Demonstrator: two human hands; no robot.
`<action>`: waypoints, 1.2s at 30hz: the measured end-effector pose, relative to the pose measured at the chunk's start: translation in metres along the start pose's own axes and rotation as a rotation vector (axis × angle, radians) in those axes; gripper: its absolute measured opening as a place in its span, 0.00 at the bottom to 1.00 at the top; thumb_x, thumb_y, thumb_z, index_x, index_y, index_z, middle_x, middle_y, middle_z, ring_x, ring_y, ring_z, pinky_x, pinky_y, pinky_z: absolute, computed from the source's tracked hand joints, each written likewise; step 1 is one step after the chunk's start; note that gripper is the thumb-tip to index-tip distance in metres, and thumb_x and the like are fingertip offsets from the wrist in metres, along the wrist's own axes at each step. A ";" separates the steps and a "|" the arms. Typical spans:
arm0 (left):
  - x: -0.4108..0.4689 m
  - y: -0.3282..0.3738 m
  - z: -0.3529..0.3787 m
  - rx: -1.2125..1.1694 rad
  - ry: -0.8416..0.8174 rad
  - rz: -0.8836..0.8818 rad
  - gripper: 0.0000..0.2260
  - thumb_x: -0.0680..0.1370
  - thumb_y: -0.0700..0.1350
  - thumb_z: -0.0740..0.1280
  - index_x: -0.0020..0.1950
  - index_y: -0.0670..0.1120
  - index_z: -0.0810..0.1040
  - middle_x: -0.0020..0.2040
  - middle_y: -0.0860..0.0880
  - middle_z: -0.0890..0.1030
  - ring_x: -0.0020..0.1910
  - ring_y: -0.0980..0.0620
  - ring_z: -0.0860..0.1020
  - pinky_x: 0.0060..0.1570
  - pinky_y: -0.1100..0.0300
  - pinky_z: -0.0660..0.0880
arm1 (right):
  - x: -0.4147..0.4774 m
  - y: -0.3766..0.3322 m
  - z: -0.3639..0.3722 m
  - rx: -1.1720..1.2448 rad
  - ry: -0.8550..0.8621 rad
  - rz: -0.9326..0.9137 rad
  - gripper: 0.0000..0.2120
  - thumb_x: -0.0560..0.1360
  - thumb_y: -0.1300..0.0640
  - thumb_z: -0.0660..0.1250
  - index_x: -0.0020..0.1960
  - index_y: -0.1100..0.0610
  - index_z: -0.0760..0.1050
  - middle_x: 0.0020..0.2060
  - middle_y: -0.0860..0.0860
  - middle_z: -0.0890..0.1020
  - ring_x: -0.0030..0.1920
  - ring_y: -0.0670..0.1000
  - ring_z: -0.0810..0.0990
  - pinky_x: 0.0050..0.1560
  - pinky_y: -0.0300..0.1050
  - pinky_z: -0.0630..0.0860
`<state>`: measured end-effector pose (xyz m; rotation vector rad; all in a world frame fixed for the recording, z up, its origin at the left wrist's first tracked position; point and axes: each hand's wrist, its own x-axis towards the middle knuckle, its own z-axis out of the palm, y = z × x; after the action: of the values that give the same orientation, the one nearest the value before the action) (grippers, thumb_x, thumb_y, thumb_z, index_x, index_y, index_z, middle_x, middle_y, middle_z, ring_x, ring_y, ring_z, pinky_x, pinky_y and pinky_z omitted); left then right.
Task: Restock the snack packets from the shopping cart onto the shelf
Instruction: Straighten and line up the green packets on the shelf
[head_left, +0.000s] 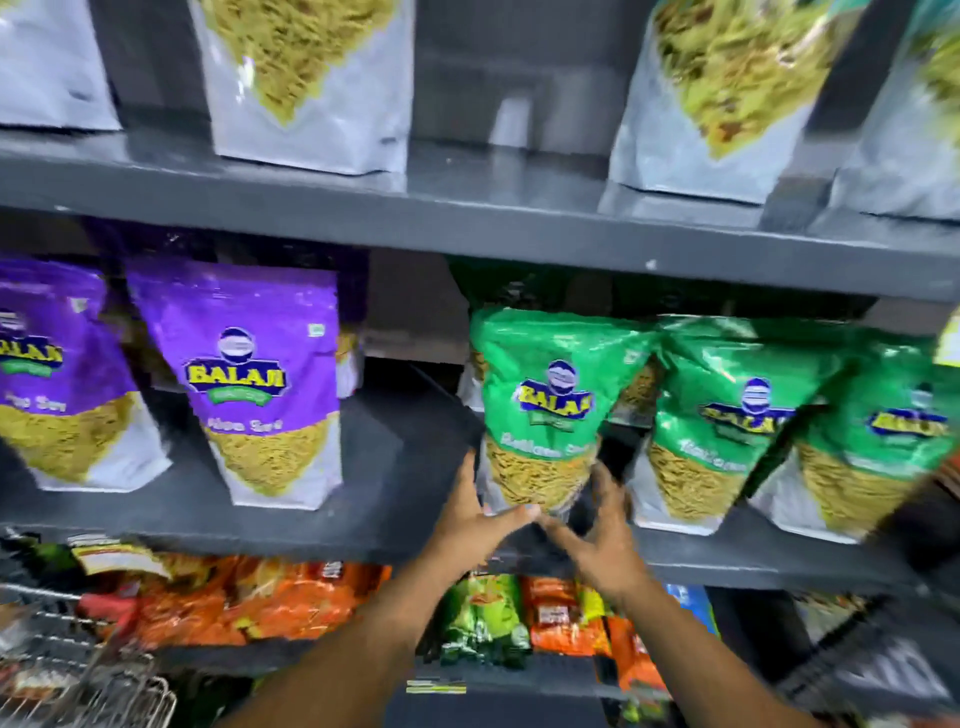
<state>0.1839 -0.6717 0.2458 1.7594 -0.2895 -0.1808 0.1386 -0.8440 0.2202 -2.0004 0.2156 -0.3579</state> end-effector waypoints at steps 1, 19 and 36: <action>0.003 -0.004 0.000 0.028 0.007 -0.008 0.42 0.65 0.55 0.78 0.74 0.55 0.60 0.73 0.54 0.70 0.71 0.53 0.68 0.69 0.53 0.68 | 0.005 0.000 -0.001 -0.011 -0.042 -0.035 0.47 0.69 0.53 0.75 0.77 0.59 0.50 0.76 0.51 0.58 0.76 0.49 0.59 0.75 0.52 0.59; 0.005 -0.012 -0.019 -0.144 0.037 -0.038 0.21 0.74 0.34 0.69 0.58 0.57 0.74 0.53 0.61 0.84 0.55 0.64 0.80 0.50 0.72 0.76 | 0.004 -0.004 0.008 -0.049 -0.005 -0.036 0.32 0.70 0.53 0.73 0.69 0.49 0.62 0.64 0.50 0.77 0.64 0.50 0.75 0.64 0.54 0.74; 0.001 -0.004 -0.026 -0.228 -0.039 -0.027 0.24 0.73 0.37 0.71 0.64 0.57 0.72 0.60 0.58 0.81 0.61 0.60 0.77 0.54 0.69 0.75 | 0.006 -0.003 0.014 -0.018 0.014 -0.038 0.33 0.70 0.55 0.75 0.69 0.47 0.62 0.60 0.46 0.77 0.61 0.46 0.76 0.61 0.42 0.73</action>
<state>0.1924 -0.6465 0.2475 1.5358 -0.2627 -0.2574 0.1487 -0.8329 0.2182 -2.0225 0.1906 -0.3959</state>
